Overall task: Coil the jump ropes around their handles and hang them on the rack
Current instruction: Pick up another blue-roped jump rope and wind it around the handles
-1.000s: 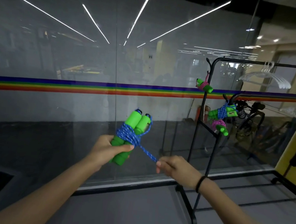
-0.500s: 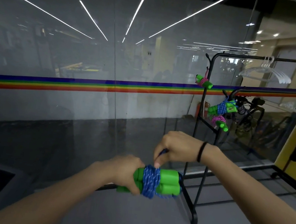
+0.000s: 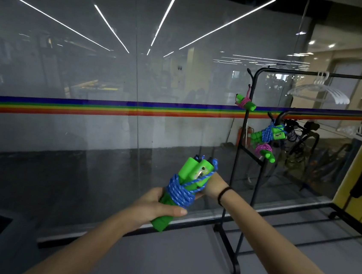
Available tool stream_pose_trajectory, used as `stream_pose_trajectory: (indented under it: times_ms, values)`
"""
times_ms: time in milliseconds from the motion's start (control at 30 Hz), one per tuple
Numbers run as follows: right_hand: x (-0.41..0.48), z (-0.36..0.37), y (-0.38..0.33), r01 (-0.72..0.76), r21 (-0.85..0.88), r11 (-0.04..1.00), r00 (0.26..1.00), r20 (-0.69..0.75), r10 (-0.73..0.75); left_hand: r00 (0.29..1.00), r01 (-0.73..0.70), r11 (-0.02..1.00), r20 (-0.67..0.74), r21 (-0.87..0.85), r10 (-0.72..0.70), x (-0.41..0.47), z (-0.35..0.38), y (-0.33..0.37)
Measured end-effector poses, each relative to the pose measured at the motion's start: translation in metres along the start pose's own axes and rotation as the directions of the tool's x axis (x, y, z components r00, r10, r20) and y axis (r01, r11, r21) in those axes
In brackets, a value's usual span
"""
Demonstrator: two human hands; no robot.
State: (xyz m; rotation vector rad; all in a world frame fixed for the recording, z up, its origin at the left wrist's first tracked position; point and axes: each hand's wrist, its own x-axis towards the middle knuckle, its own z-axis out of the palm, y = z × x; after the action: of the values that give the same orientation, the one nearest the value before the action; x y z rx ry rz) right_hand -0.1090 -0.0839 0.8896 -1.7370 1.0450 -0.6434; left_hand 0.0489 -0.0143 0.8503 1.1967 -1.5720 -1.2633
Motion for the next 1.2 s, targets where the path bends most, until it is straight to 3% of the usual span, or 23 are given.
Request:
stream_pose_trajectory:
  times_ms: [100, 200, 300, 367, 467, 600, 733, 867, 967, 1200]
  values:
    - [0.017, 0.005, 0.011, -0.090, -0.208, 0.974, 0.972, -0.229, 0.040, 0.975, -0.002, 0.996, -0.220, 0.085, 0.020, 0.006, 0.007, 0.000]
    - [0.025, 0.011, 0.017, -0.095, -0.328, 0.940, 0.941, -0.339, -0.023, 0.923, -0.010, 0.993, -0.384, -0.116, -0.035, 0.009, 0.017, 0.003]
    - [0.019, 0.014, 0.020, 0.070, -0.305, 0.950, 0.925, -0.336, -0.176, 0.936, -0.034, 0.831, -0.310, -0.555, -0.168, 0.006, 0.016, 0.016]
    - [0.012, 0.015, 0.023, 0.168, -0.305, 0.937, 0.903, -0.333, -0.270, 0.953, -0.020, 0.696, -0.224, -0.717, -0.204, 0.002, 0.010, 0.025]
    - [0.003, 0.013, 0.031, 0.259, -0.348, 0.901, 0.880, -0.300, -0.368, 0.976, -0.036, 0.577, -0.152, -0.816, -0.154, -0.009, 0.001, 0.028]
    - [-0.003, 0.003, 0.049, 0.274, -0.386, 0.881, 0.878, -0.274, -0.393, 0.995, -0.002, 0.434, -0.047, -0.901, -0.091, -0.020, -0.001, 0.020]
    - [-0.012, -0.007, 0.046, 0.293, -0.441, 0.848, 0.840, -0.305, -0.449, 0.986, -0.031, 0.617, -0.124, -0.787, -0.109, -0.025, 0.008, 0.017]
    - [-0.028, 0.000, 0.021, 0.414, -0.583, 0.699, 0.641, -0.358, -0.679, 0.964, -0.116, 0.737, -0.255, -0.666, -0.079, -0.024, 0.014, 0.022]
    - [-0.044, 0.008, 0.001, 0.491, -0.587, 0.644, 0.518, -0.398, -0.757, 0.951, -0.184, 0.804, -0.308, -0.566, 0.001, -0.024, 0.019, 0.028]
    - [-0.062, 0.020, -0.014, 0.647, -0.564, 0.513, 0.476, -0.226, -0.850, 0.934, -0.266, 0.819, -0.345, -0.508, 0.090, -0.029, 0.025, 0.044]
